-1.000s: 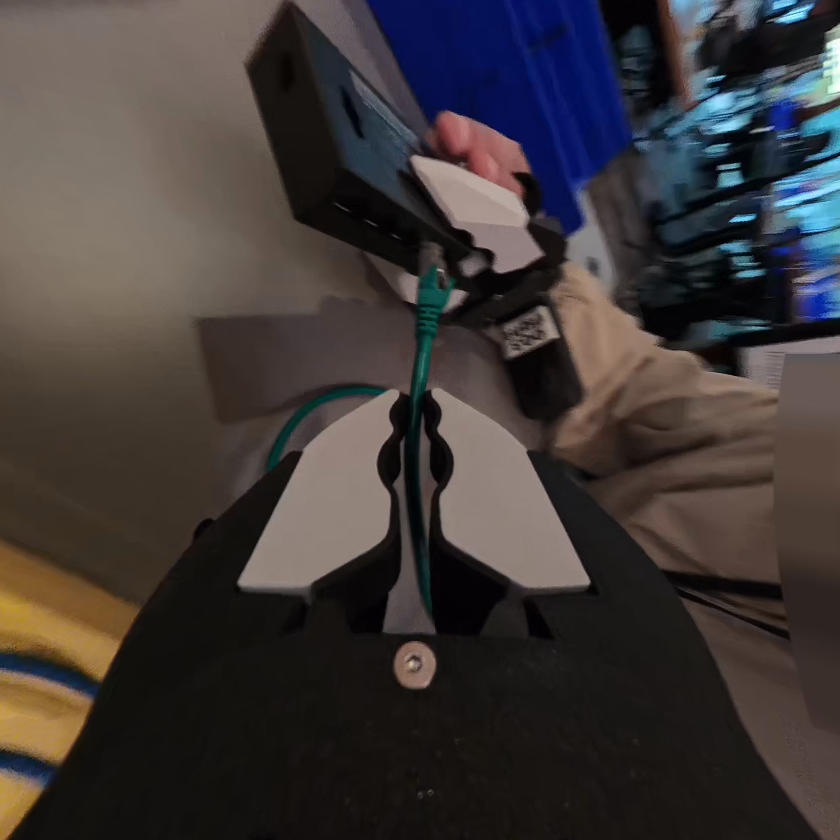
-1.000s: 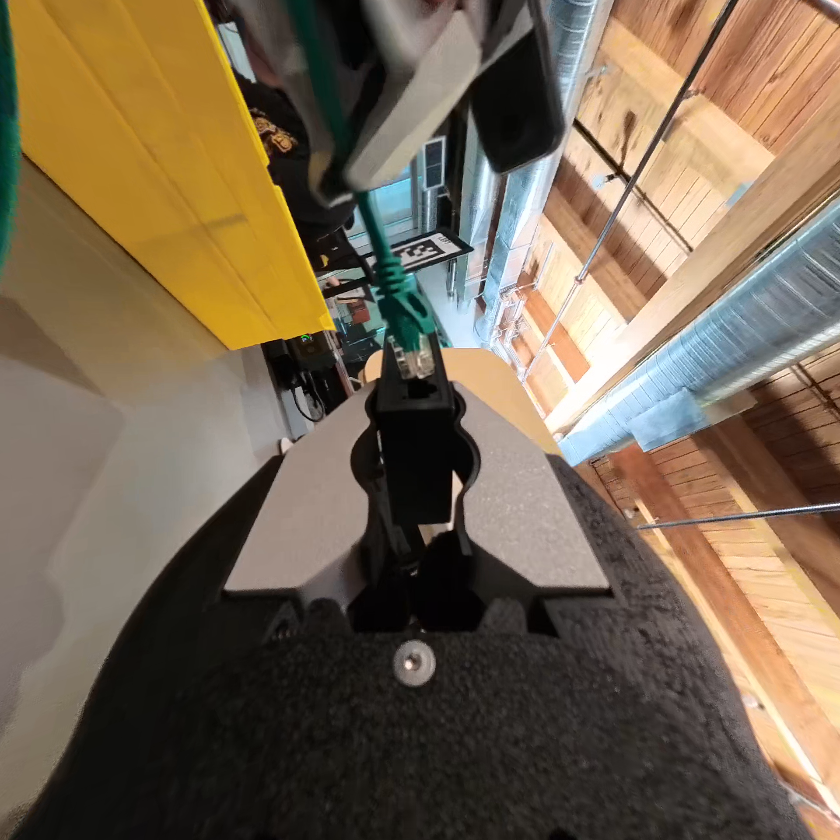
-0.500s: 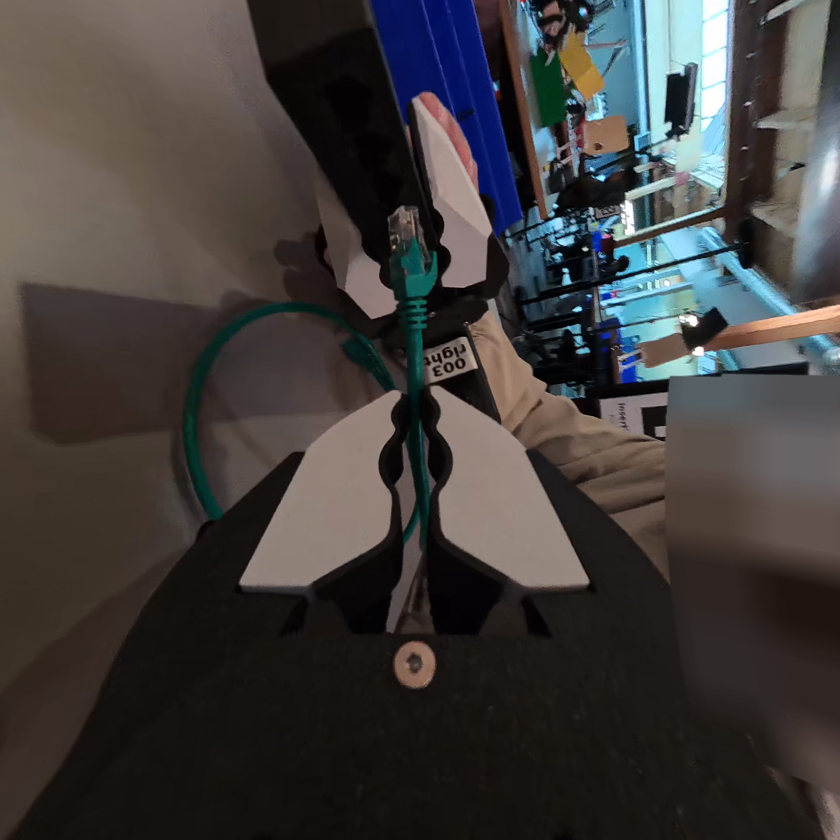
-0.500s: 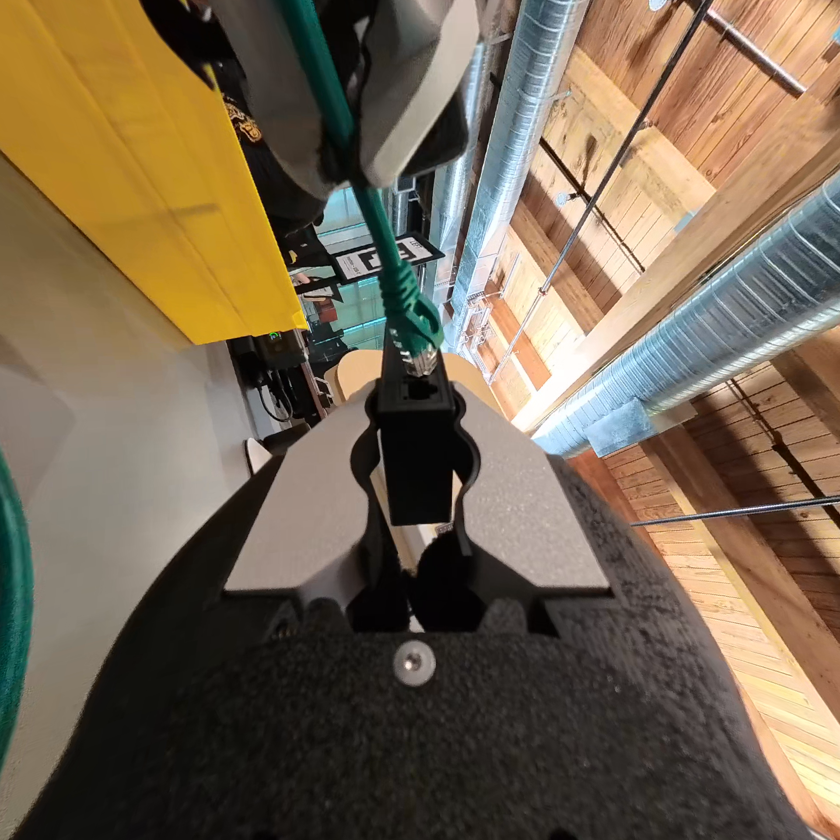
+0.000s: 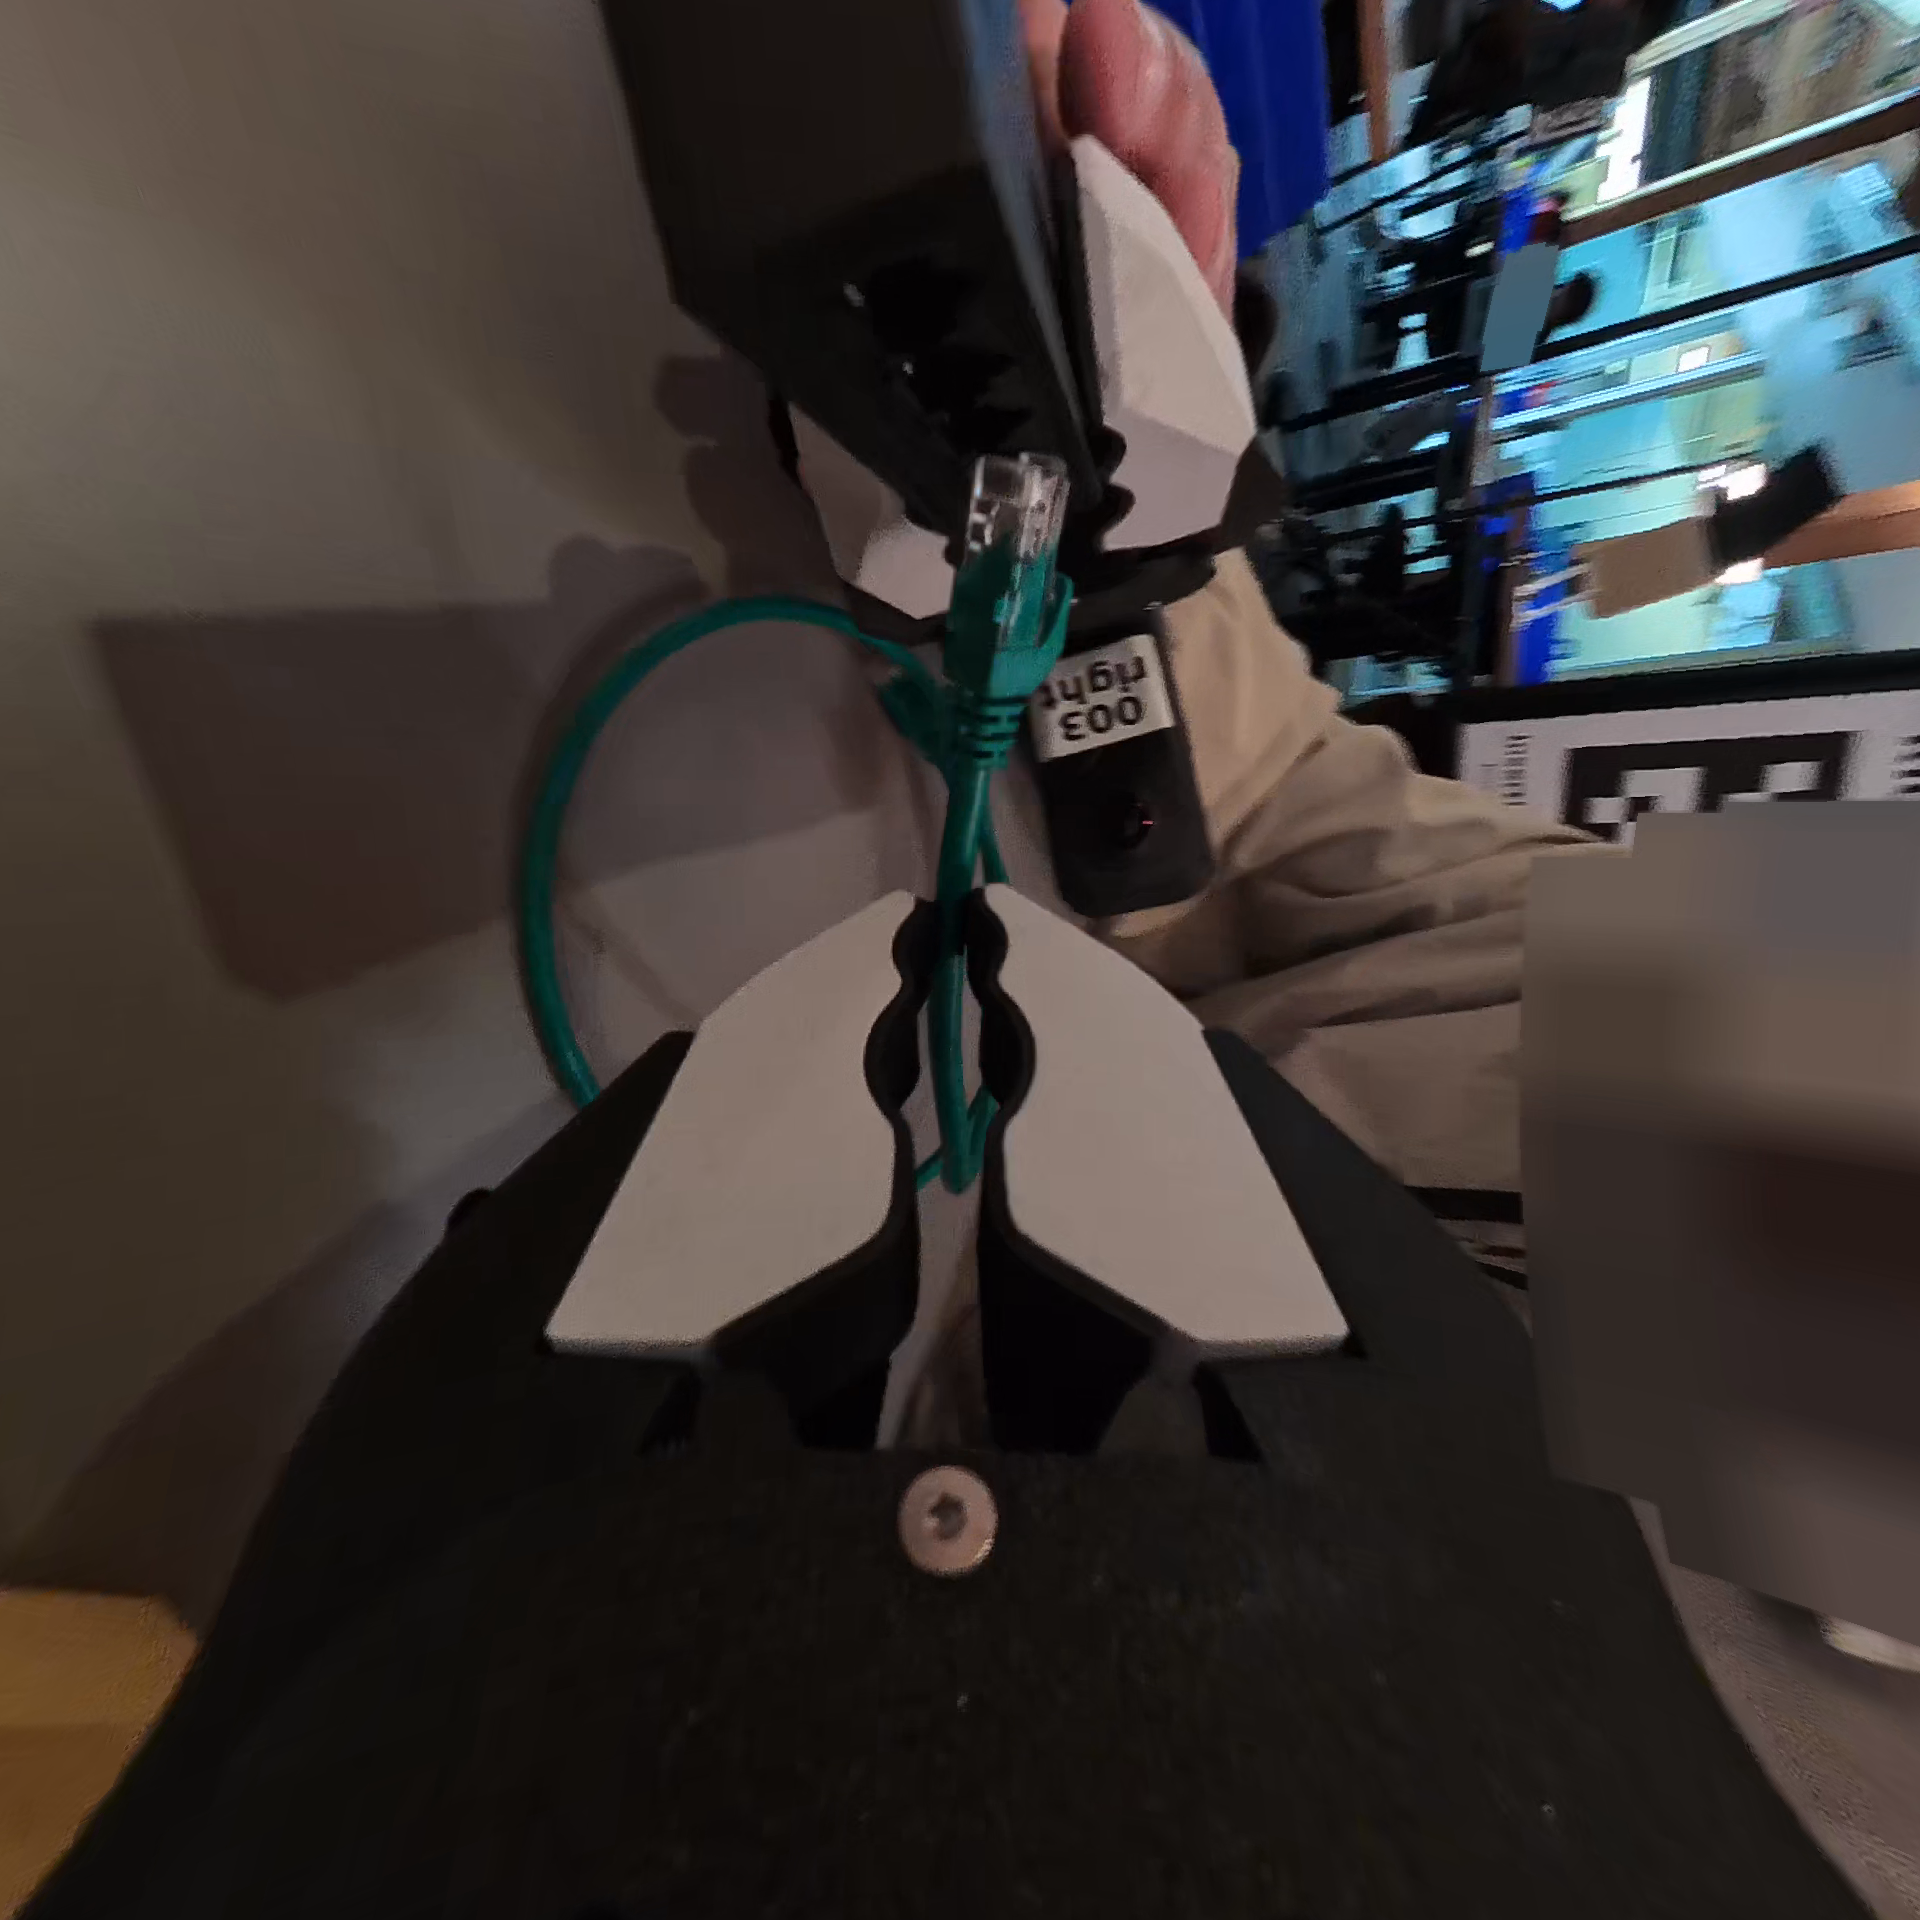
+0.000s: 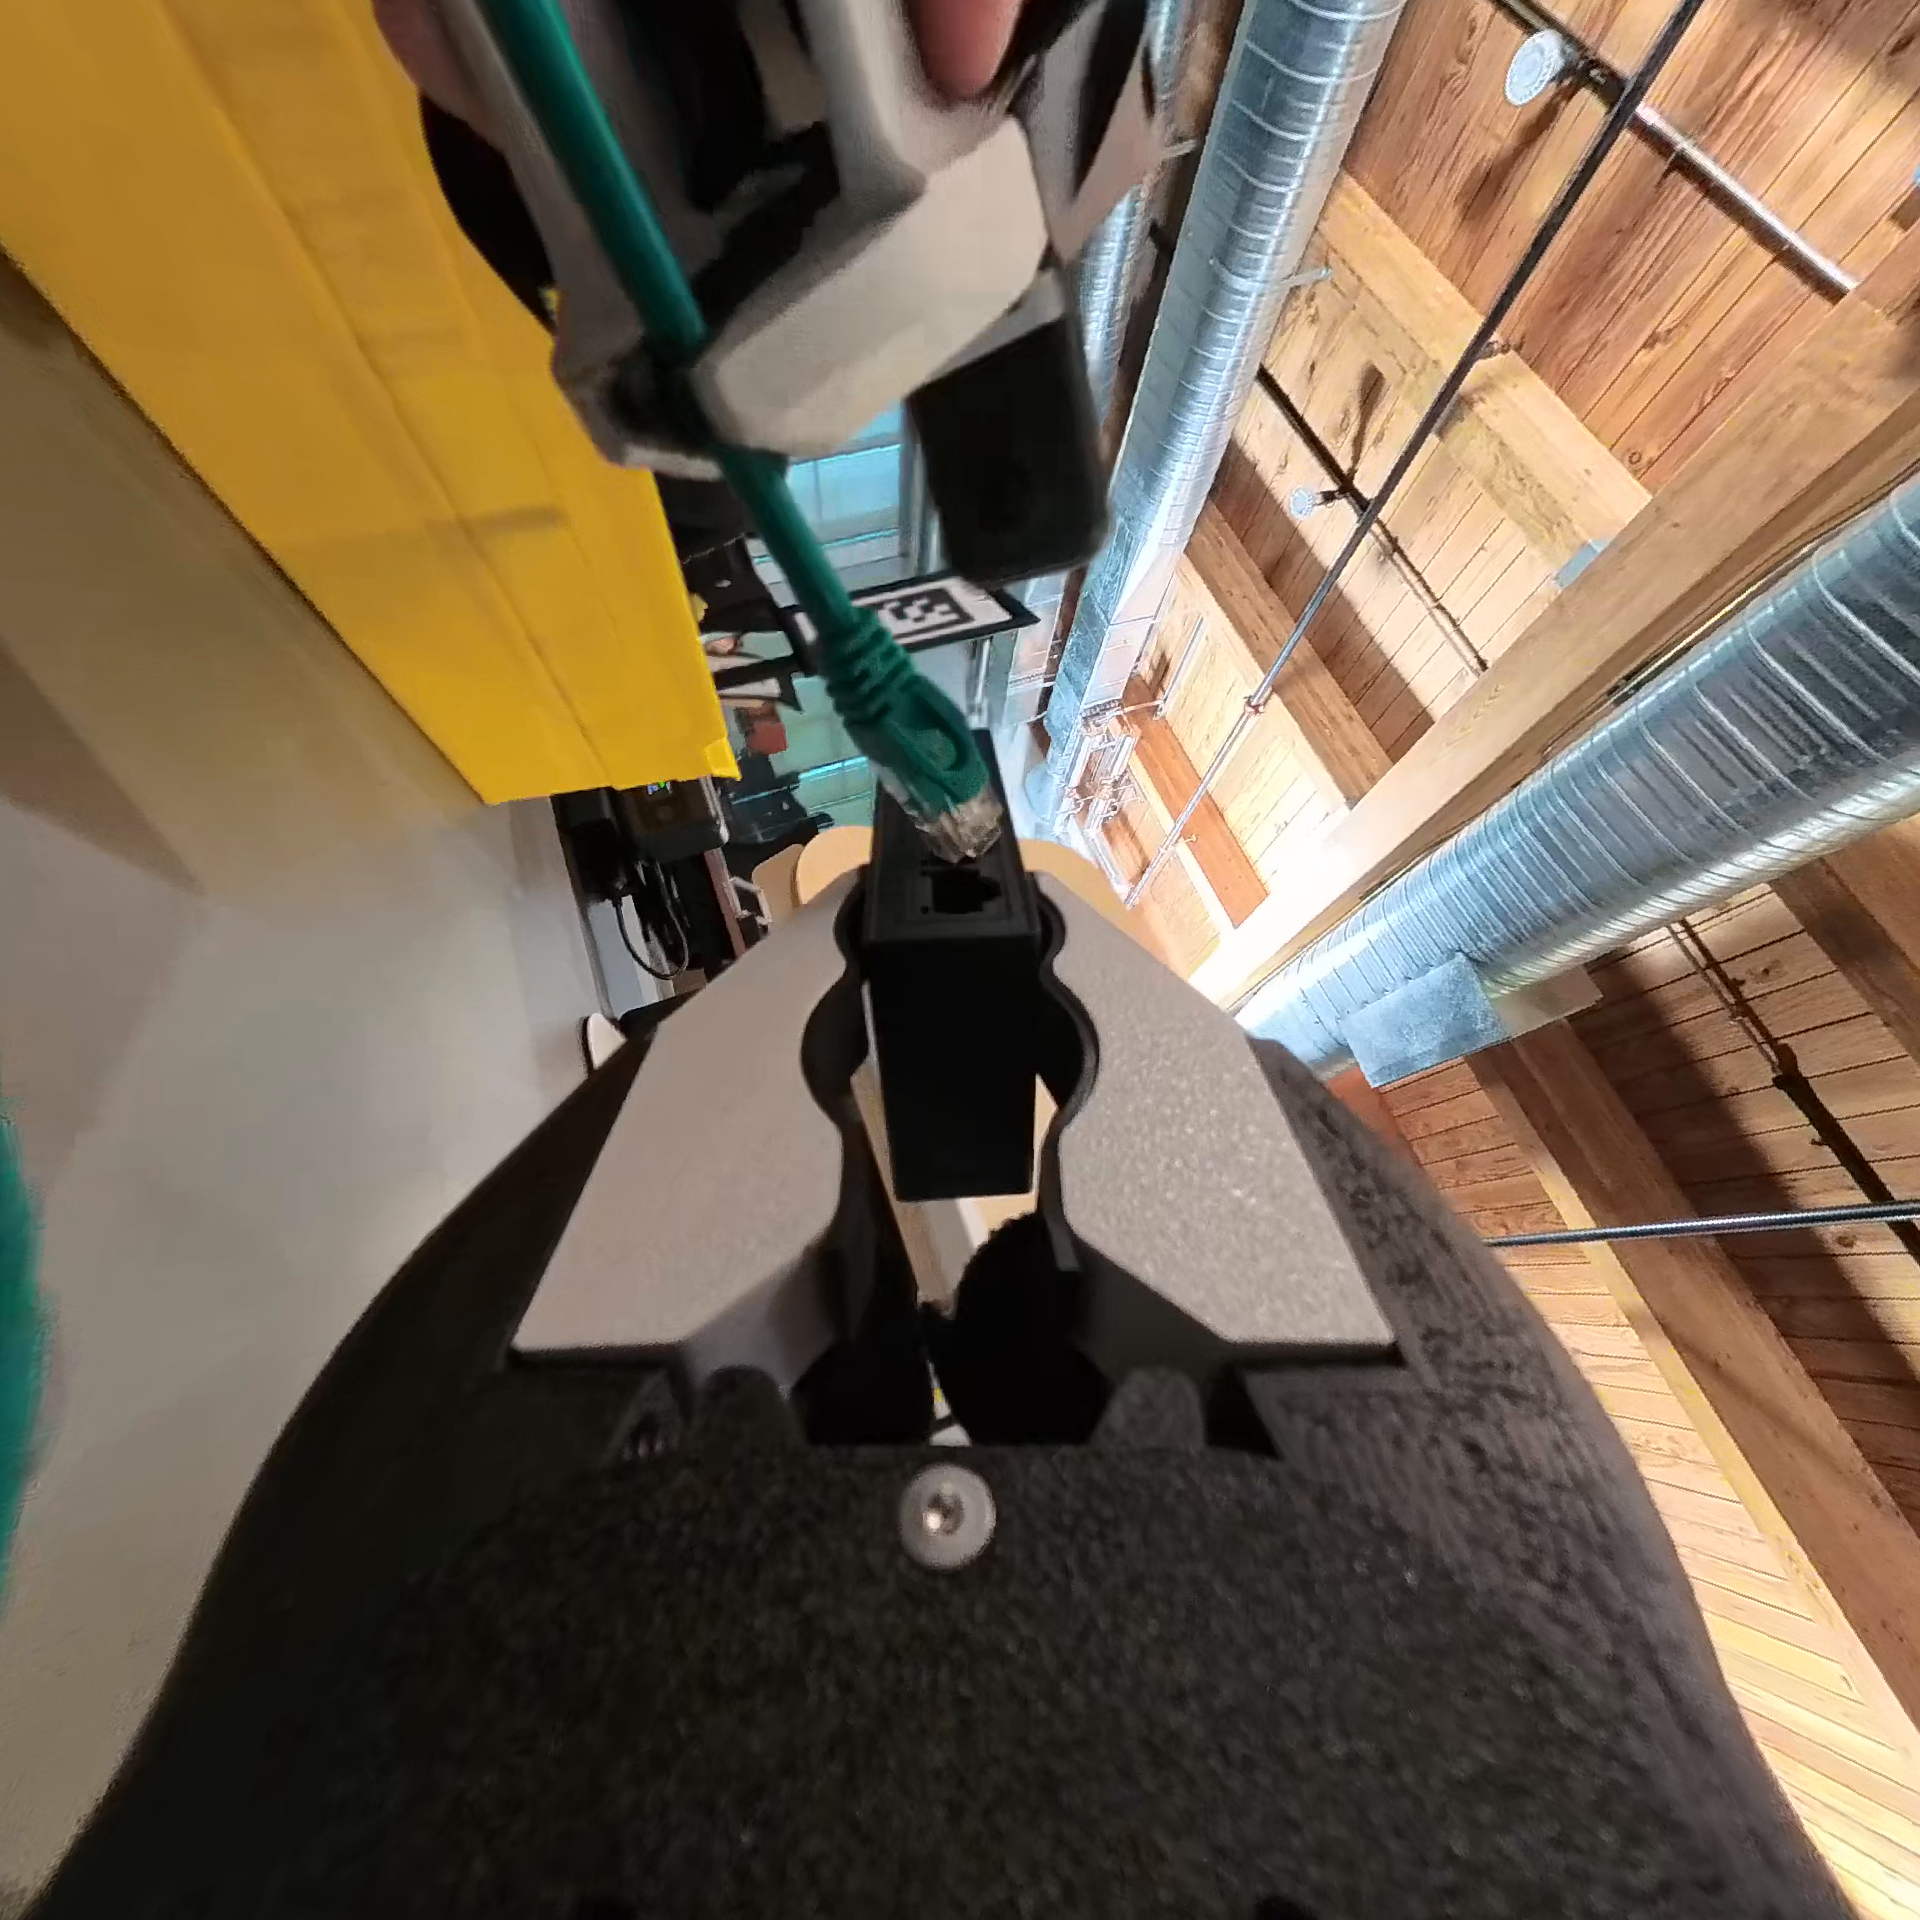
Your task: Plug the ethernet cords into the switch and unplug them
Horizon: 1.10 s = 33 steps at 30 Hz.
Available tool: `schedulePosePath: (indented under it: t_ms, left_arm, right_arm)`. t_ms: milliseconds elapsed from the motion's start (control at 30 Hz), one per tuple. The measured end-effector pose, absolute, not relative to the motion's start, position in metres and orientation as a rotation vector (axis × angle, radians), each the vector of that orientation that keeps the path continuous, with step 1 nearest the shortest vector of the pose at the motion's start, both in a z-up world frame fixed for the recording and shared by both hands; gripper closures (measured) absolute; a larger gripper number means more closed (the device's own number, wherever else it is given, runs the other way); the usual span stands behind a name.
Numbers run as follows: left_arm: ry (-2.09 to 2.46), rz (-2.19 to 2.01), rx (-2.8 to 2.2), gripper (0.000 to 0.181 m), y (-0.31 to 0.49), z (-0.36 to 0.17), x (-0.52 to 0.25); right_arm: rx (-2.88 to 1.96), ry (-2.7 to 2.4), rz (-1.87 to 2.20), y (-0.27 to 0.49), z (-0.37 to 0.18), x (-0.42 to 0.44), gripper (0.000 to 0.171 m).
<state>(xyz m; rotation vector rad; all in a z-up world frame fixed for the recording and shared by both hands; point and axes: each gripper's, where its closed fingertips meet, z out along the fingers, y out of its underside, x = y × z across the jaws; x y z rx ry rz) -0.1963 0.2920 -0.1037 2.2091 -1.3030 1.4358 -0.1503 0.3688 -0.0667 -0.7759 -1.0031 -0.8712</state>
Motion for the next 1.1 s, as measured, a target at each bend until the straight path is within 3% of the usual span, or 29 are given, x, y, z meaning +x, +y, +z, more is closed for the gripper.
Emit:
schedulePosePath:
  t_ms: [33, 300, 433, 700, 933, 1100]
  left_arm:
    - [-1.398, 1.368, 2.260, 0.176, 0.295, -0.112, -0.198]
    - [-2.284, 0.258, 2.581, 0.174, 0.313, -0.185, -0.214]
    - [-2.502, 0.031, 2.680, 0.173, 0.321, -0.197, -0.203]
    - [-2.452, 0.331, 2.823, 0.176, 0.324, -0.190, -0.196]
    - [-1.859, 1.381, 2.697, 0.176, 0.298, -0.132, -0.186]
    - [-1.615, 1.626, 2.556, 0.176, 0.292, -0.115, -0.191]
  right_arm:
    - [-0.797, -1.011, -0.879, 0.372, -0.070, -0.147, 0.145]
    - [-0.984, -0.811, -0.792, 0.390, -0.062, -0.103, 0.145]
    - [-1.022, -0.778, -0.748, 0.392, -0.062, -0.098, 0.145]
    - [-1.007, -0.823, -0.732, 0.390, -0.066, -0.105, 0.145]
    - [-0.865, -0.914, -0.776, 0.373, -0.062, -0.129, 0.145]
    - [-0.789, -1.001, -0.819, 0.365, -0.067, -0.146, 0.144]
